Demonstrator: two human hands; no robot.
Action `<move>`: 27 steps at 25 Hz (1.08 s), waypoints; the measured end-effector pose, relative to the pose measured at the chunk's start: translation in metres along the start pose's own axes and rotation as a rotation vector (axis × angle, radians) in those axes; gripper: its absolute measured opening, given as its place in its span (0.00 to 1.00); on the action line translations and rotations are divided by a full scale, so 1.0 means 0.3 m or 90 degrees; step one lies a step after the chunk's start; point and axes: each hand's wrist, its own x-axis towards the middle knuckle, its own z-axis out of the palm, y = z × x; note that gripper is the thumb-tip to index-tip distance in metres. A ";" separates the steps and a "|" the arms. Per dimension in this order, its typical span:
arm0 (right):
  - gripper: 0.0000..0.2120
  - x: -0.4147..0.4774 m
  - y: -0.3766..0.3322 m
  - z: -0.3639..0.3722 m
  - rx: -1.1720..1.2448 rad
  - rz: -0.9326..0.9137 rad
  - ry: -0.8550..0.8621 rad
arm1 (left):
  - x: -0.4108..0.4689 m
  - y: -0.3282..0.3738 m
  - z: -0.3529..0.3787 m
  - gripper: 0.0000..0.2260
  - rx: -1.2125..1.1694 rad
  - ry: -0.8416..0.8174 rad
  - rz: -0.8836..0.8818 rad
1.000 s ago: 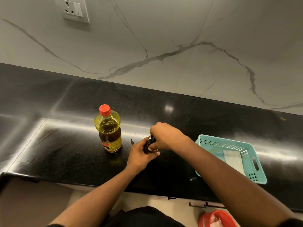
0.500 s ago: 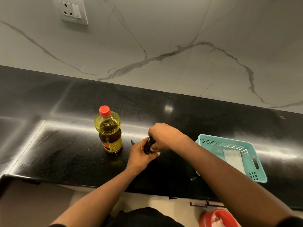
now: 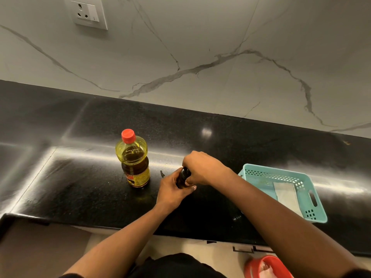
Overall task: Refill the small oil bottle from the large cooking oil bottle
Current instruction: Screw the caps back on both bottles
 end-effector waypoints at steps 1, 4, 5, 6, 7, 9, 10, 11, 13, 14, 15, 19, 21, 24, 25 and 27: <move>0.13 0.002 0.000 0.002 0.008 0.008 0.005 | -0.002 0.004 0.000 0.19 0.001 0.000 0.001; 0.15 0.005 0.000 0.001 0.030 0.028 0.009 | -0.005 0.008 -0.001 0.17 -0.003 -0.003 0.010; 0.15 0.005 -0.003 0.007 0.038 0.034 0.011 | -0.009 0.011 -0.002 0.17 -0.003 -0.004 0.008; 0.15 0.003 -0.006 0.011 0.047 0.041 0.012 | -0.012 0.015 -0.003 0.17 -0.004 -0.005 0.007; 0.16 0.003 -0.009 0.013 0.057 0.050 0.012 | -0.014 0.018 -0.003 0.17 -0.008 -0.006 0.008; 0.16 -0.002 -0.009 0.009 0.071 0.070 0.014 | -0.014 0.023 0.000 0.17 -0.021 -0.006 0.013; 0.16 -0.008 -0.013 0.006 0.073 0.076 0.014 | -0.016 0.026 0.000 0.17 -0.024 -0.005 0.012; 0.16 -0.017 -0.016 0.007 0.073 0.079 0.018 | -0.018 0.027 0.002 0.18 -0.023 -0.006 0.011; 0.18 -0.039 -0.023 0.014 0.090 0.072 0.040 | -0.017 0.013 -0.005 0.19 -0.022 -0.006 0.007; 0.22 -0.057 -0.016 0.021 0.111 0.071 0.057 | -0.015 0.003 -0.008 0.21 -0.026 -0.011 0.007; 0.28 -0.078 -0.001 0.031 0.143 0.073 0.073 | -0.013 -0.003 -0.011 0.22 -0.028 -0.018 0.008; 0.35 -0.211 0.151 0.025 0.361 0.167 0.176 | -0.008 -0.021 -0.021 0.36 0.010 -0.012 -0.017; 0.22 -0.313 0.307 0.031 0.443 0.249 0.240 | -0.022 -0.030 -0.034 0.44 0.023 -0.009 -0.053; 0.07 -0.475 0.547 0.125 0.437 0.395 0.298 | -0.062 -0.042 -0.066 0.44 0.027 -0.010 -0.085; 0.04 -0.514 0.616 0.185 0.413 0.450 0.295 | -0.078 -0.036 -0.067 0.43 0.026 -0.002 -0.095; 0.06 -0.560 0.726 0.323 0.357 0.542 0.234 | -0.107 -0.026 -0.053 0.41 0.014 0.020 -0.110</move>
